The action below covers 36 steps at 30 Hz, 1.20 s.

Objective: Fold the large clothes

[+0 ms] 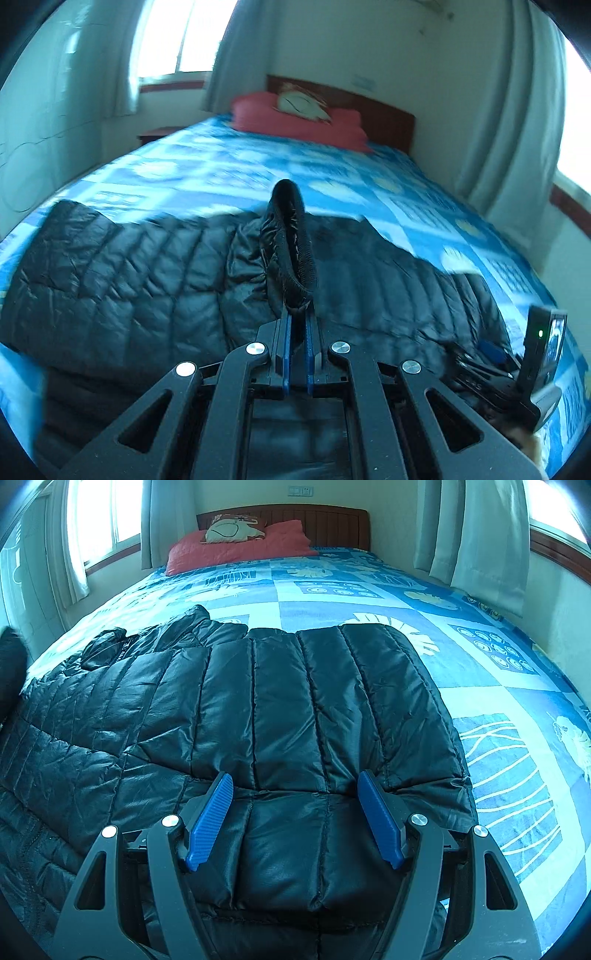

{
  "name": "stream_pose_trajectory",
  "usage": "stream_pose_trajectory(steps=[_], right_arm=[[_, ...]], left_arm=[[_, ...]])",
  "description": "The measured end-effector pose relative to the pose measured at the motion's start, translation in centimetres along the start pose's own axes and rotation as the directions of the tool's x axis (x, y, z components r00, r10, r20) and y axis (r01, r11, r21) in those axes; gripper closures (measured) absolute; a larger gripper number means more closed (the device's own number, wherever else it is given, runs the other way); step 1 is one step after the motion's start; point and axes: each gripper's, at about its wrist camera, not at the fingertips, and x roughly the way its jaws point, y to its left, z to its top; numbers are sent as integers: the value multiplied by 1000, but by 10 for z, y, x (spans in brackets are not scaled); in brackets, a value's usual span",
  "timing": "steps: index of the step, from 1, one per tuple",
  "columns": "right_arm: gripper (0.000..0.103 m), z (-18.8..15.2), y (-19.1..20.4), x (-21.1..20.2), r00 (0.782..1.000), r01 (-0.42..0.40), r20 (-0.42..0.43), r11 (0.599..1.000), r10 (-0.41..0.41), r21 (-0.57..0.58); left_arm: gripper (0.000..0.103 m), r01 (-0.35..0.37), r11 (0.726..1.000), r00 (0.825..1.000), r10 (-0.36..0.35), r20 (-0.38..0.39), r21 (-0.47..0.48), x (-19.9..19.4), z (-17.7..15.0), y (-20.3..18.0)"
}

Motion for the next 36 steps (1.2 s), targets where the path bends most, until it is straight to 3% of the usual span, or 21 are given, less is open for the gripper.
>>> stream_pose_trajectory(steps=[8, 11, 12, 15, 16, 19, 22, 26, 29, 33, 36], right_arm=[[32, -1, 1, -1, 1000, -9, 3, 1000, 9, 7], [32, -1, 1, -1, 1000, -12, 2, 1000, 12, 8], [32, -1, 1, -1, 1000, -11, 3, 1000, 11, 8], [32, -2, 1, -2, 1000, -11, 2, 1000, 11, 8], [32, -1, 1, -1, 1000, -12, 1, 1000, 12, 9], [29, 0, 1, -1, 1000, -27, -10, 1000, 27, 10], [28, 6, 5, -12, 999, -38, -11, 999, 38, 30], [28, 15, 19, -37, 980, -200, 23, 970, 198, 136], [28, 26, 50, -38, 959, -281, 6, 951, 283, 133], [28, 34, 93, -18, 936, -338, -46, 930, 348, 143], [28, 31, 120, 5, 939, -311, -120, 944, 323, 109]], left_arm=[[98, 27, 996, 993, -17, -116, 82, 41, -25, -56], [92, 34, 990, 986, -11, -166, 136, 56, -34, -69], [83, 41, 988, 984, -14, -179, 147, 58, -36, -71], [42, 107, 983, 979, -77, -188, 150, 54, -38, -78], [37, 111, 982, 981, -84, -172, 152, 49, -38, -78], [34, 125, 978, 985, -102, -138, 170, 29, -34, -81], [34, 133, 980, 987, -117, -112, 146, 0, -30, -64], [34, 84, 992, 996, -79, -51, 94, -32, -26, -23], [34, -1, 998, 1000, 1, 0, 62, -52, -23, 16], [34, -108, 994, 993, 107, 41, 16, -70, -17, 67], [34, -164, 986, 985, 166, 47, -31, -77, -14, 101]])
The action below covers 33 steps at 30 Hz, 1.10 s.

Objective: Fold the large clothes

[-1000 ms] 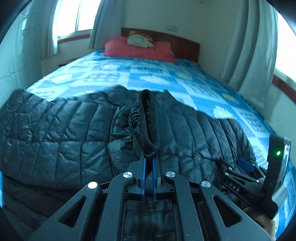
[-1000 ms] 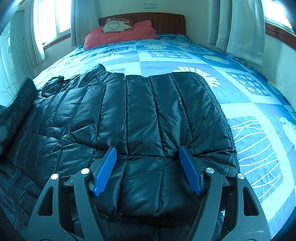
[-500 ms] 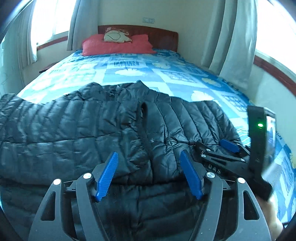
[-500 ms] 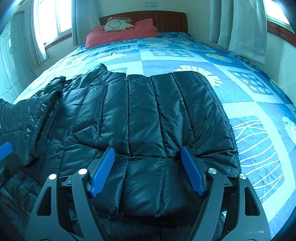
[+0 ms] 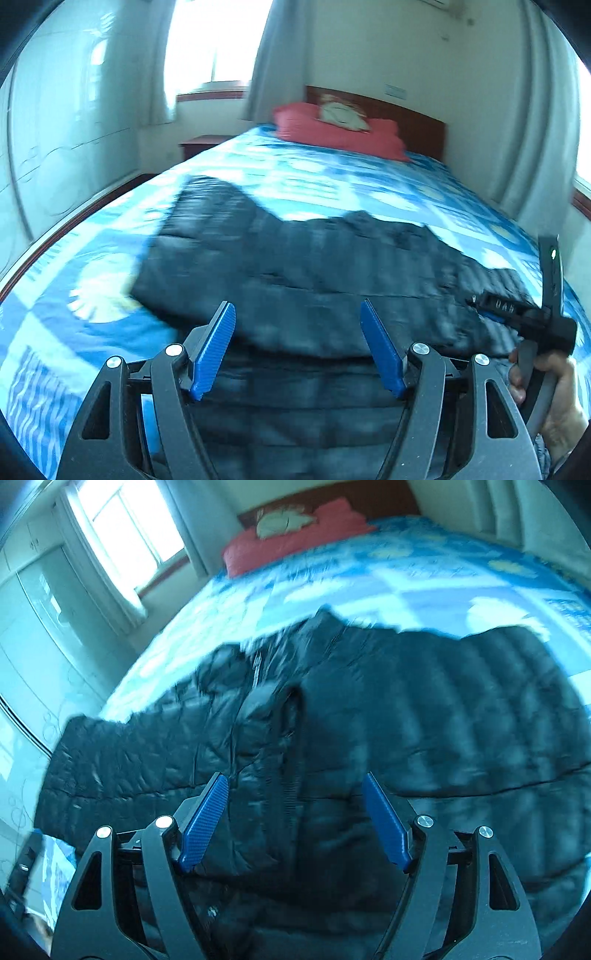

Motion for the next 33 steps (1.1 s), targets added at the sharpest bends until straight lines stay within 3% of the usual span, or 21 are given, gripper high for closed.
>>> stream_pose_trajectory(steps=[1, 2, 3, 4, 6, 10, 12, 17, 21, 24, 29, 33], right_arm=[[35, -1, 3, 5, 1000, 31, -3, 999, -31, -18], [53, -2, 6, 6, 999, 51, 8, 998, -50, -40], [59, -3, 10, 4, 998, 58, 20, 996, -57, -63], [75, -3, 11, 0, 998, 55, 25, 996, -53, -68], [86, 0, 3, -15, 999, 13, 42, 998, -11, -54], [88, 8, -27, -54, 993, 24, 112, 999, -21, -28], [88, 13, -48, -70, 990, 37, 135, 999, -35, -9], [88, 21, -101, -90, 981, 129, 144, 991, -133, 33], [87, 10, -137, -75, 973, 213, 82, 976, -217, 48], [85, 1, -153, -57, 977, 201, 58, 978, -205, 65], [83, -2, -157, -47, 975, 212, 63, 976, -215, 46], [83, -2, -156, -48, 974, 215, 66, 975, -218, 47]], left_arm=[[34, -11, 1000, 1000, 11, 1, -9, 0, 1, 8], [34, -25, 1000, 1000, 25, 4, -19, 0, 2, 16], [34, -35, 999, 999, 35, 7, -20, -1, 2, 21], [34, -46, 999, 999, 47, 11, -18, -1, 3, 26], [34, -45, 999, 999, 45, 20, -14, -1, 6, 29], [34, -27, 1000, 998, 27, 51, 0, -4, 13, 29], [34, 16, 1000, 998, -16, 55, 6, -4, 16, 25], [34, 23, 999, 999, -24, 41, 33, 12, 18, 10], [34, -44, 999, 999, 44, -28, 26, 52, 17, 11], [34, -127, 992, 987, 128, -95, 14, 85, 10, 23], [32, -143, 990, 962, 141, -233, 10, 123, -7, 33], [32, -156, 987, 958, 161, -236, 40, 123, -9, 28]])
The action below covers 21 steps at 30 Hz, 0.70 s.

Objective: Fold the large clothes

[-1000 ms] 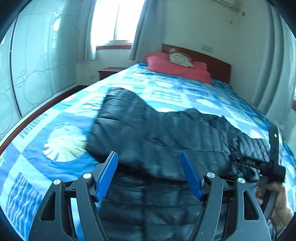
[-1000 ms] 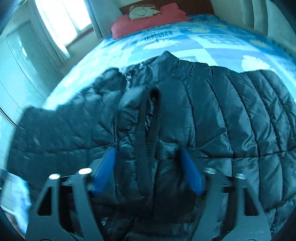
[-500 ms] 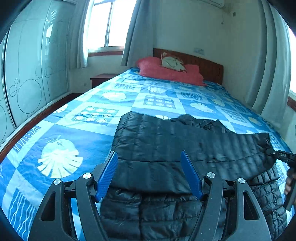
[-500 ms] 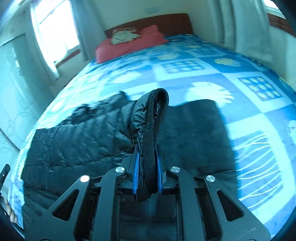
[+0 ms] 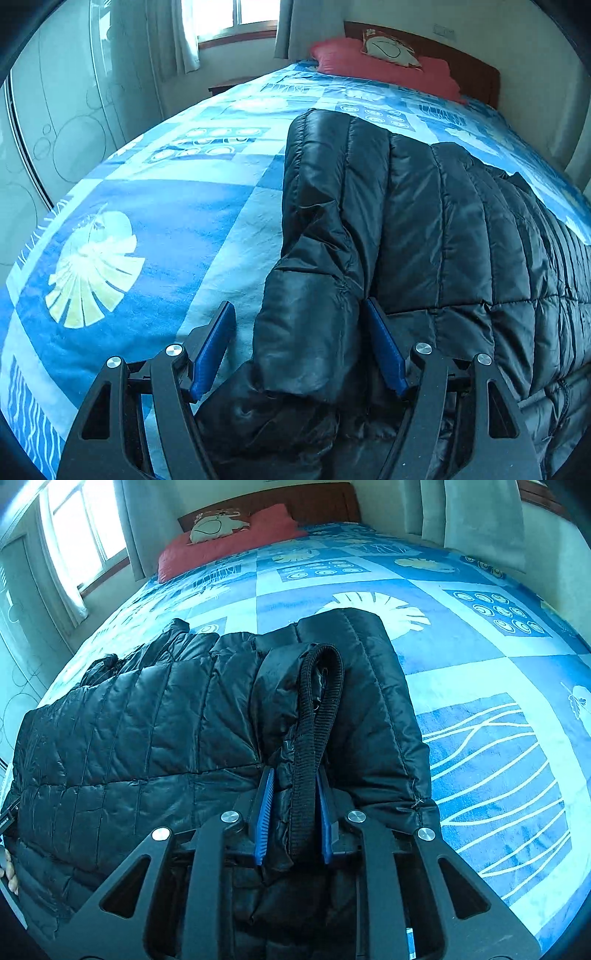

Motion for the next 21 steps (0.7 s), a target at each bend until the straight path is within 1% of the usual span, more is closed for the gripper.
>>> stream_pose_trajectory(steps=[5, 7, 8, 9, 10, 11, 12, 14, 15, 17, 19, 20, 21], right_arm=[[82, 1, 2, -8, 1000, 8, -2, 1000, -8, 5], [73, 2, 6, -22, 1000, 25, 8, 1000, -25, 9], [65, 3, 8, -29, 999, 30, 24, 1000, -30, 6], [60, 5, 11, -40, 998, 39, 58, 999, -39, -4], [51, 8, 19, -54, 992, 51, 114, 998, -48, -23], [49, 11, 24, -60, 990, 50, 137, 998, -45, -34], [49, 17, 32, -63, 988, 30, 151, 998, -23, -47], [49, 29, 45, -56, 990, -26, 134, 998, 33, -53], [49, 36, 52, -47, 992, -40, 121, 998, 46, -55], [49, 44, 65, -30, 993, -33, 109, 997, 42, -76], [49, 51, 77, -5, 996, -15, 83, 994, 24, -109], [49, 51, 81, 1, 997, -2, 76, 993, 11, -119], [49, 52, 83, 16, 998, 33, 54, 990, -26, -134]], left_arm=[[32, 55, 998, 998, -54, 26, -31, -17, -2, 10], [32, 65, 997, 997, -64, 48, -31, -33, -4, 15], [32, 71, 997, 995, -69, 70, -27, -41, -2, 16], [33, 82, 996, 992, -80, 94, -23, -50, 0, 16], [33, 90, 996, 990, -87, 115, -20, -57, 1, 16], [32, 101, 995, 985, -98, 145, -16, -66, 5, 15], [32, 111, 994, 981, -107, 163, -11, -71, 10, 12], [32, 118, 993, 976, -119, 183, 14, -71, 23, 2], [32, 104, 994, 976, -108, 188, 32, -66, 30, -6], [32, 76, 995, 978, -86, 188, 58, -52, 42, -17], [32, 32, 998, 986, -41, 165, 59, -30, 49, -23], [32, 20, 998, 988, -28, 150, 54, -20, 53, -22], [32, 5, 999, 991, -11, 134, 47, -11, 54, -21]])
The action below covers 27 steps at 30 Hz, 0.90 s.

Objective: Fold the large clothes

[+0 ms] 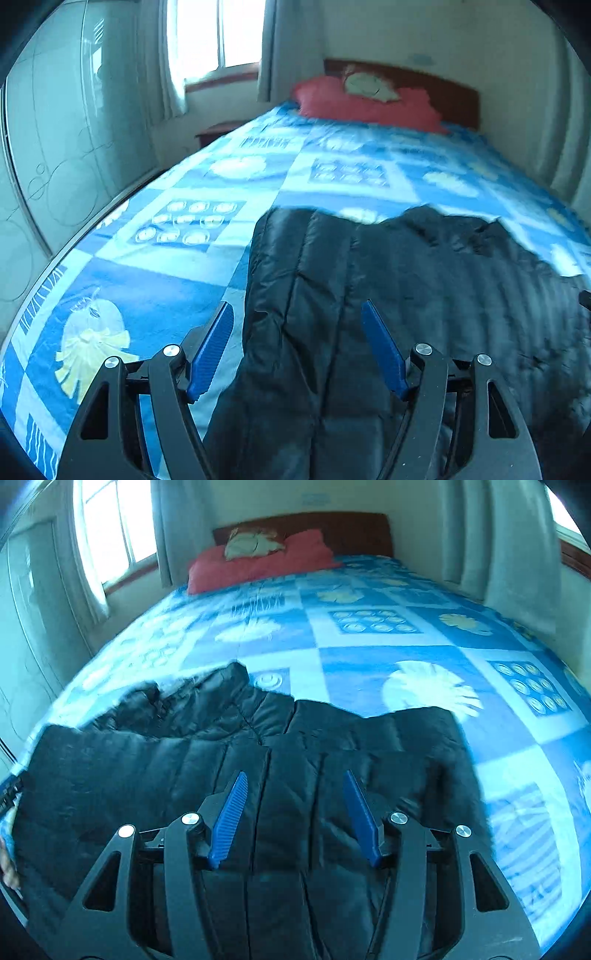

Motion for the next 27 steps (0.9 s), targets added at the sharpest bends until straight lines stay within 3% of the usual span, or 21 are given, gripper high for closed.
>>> stream_pose_trajectory(steps=[3, 6, 8, 10, 14, 16, 18, 20, 22, 25, 27], right_arm=[[48, -7, -3, 30, 999, 9, -53, 1000, -9, -3], [47, -6, 0, 29, 998, 24, -52, 1000, -25, -17], [47, -3, 1, 20, 999, 20, -47, 1000, -20, 0], [47, 0, 4, 7, 1000, -15, -12, 1000, 16, 15], [47, 6, 31, -6, 996, -78, 37, 996, 79, -38], [47, 8, 50, 0, 994, -109, 23, 991, 111, -75], [47, 7, 61, 13, 994, -111, 0, 990, 112, -88], [45, 2, 64, 31, 993, -108, -44, 992, 105, -72], [43, -1, 63, 39, 993, -117, -40, 991, 114, -66], [43, 1, 60, 26, 992, -125, -30, 990, 124, -60], [43, -1, 52, 9, 990, -138, -13, 989, 138, -45]], left_arm=[[30, -36, 999, 993, 37, -114, 7, 37, -7, 3], [30, 10, 999, 984, -17, -179, -36, 53, -11, 10], [31, -13, 1000, 985, 8, -175, -28, 44, -6, 10], [32, -39, 999, 993, 37, -111, -14, 21, -2, 7], [32, 14, 1000, 999, -14, 46, 0, -11, 6, -7], [32, 5, 1000, 997, -5, 75, 2, -9, 10, -10], [32, -11, 1000, 1000, 11, 23, -23, 10, 10, -7], [31, -52, 997, 995, 47, -90, -54, 43, 7, -1], [26, -4, 994, 984, -15, -178, -109, 69, -1, 8], [28, -11, 994, 988, -6, -156, -105, 58, 5, 7], [28, 1, 996, 995, -9, -94, -84, 35, 4, 6]])
